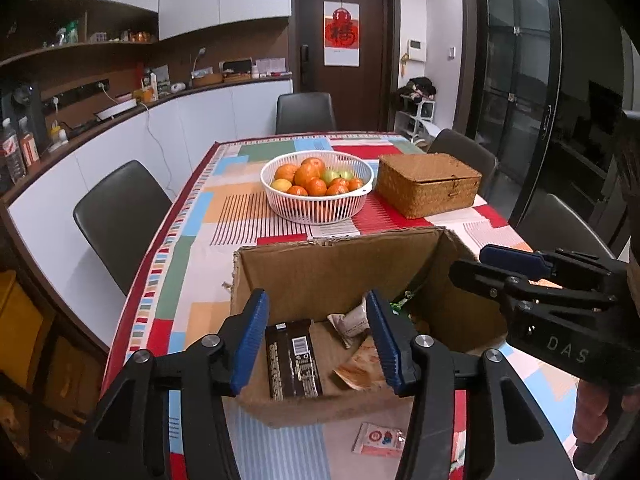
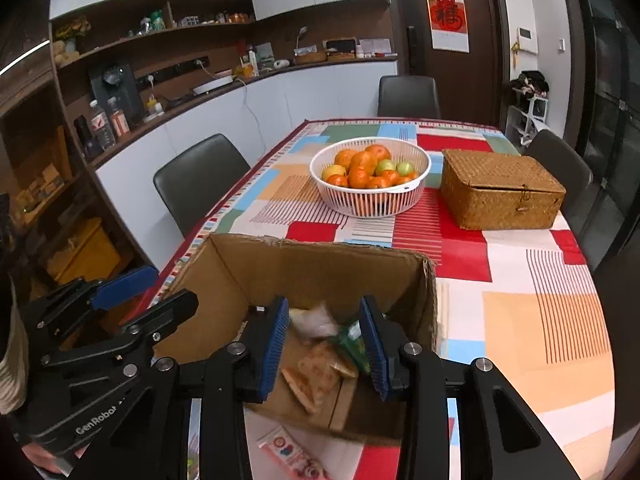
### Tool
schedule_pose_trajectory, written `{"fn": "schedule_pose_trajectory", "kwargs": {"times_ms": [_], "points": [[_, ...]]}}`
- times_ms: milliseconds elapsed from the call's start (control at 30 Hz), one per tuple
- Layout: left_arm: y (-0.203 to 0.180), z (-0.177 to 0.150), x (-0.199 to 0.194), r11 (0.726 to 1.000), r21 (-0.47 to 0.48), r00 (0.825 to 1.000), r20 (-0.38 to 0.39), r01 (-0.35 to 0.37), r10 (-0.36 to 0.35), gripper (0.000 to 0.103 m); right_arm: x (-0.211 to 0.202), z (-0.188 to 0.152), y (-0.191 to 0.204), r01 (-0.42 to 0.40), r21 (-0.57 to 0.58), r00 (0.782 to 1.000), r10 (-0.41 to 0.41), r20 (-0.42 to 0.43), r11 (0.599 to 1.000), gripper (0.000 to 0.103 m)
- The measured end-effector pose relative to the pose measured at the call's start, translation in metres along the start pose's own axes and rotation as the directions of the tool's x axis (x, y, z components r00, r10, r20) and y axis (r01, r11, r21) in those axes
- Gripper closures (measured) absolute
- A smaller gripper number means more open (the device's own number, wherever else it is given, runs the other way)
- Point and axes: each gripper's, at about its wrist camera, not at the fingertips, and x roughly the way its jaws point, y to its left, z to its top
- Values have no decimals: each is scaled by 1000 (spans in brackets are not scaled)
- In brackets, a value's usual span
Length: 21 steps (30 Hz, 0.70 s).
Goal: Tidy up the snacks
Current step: 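Carry both packs over the box and open both grippers to drop them, then move both tools back toward the remaining snacks on the table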
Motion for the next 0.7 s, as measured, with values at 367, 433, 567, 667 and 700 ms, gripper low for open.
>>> {"fn": "schedule_pose_trajectory", "kwargs": {"times_ms": [367, 433, 567, 667, 700], "points": [[-13, -30, -70, 1000, 31, 997, 75, 3, -6, 42, -72, -38, 21, 28, -41, 991, -23, 129, 999, 51], [-16, -37, -80, 999, 31, 997, 81, 7, -10, 40, -82, -45, 24, 18, -38, 991, -13, 132, 999, 48], [-20, -53, -92, 999, 41, 997, 75, 11, -14, 38, -96, -61, 30, 7, -49, 990, 0, 141, 999, 48], [-21, -67, -96, 999, 36, 998, 56, 10, -12, 38, -101, -74, 33, 4, -54, 991, 3, 135, 999, 48], [-21, -71, -97, 999, 34, 999, 48, 15, -16, 38, -101, -77, 32, 3, -51, 992, 3, 130, 999, 48]]}}
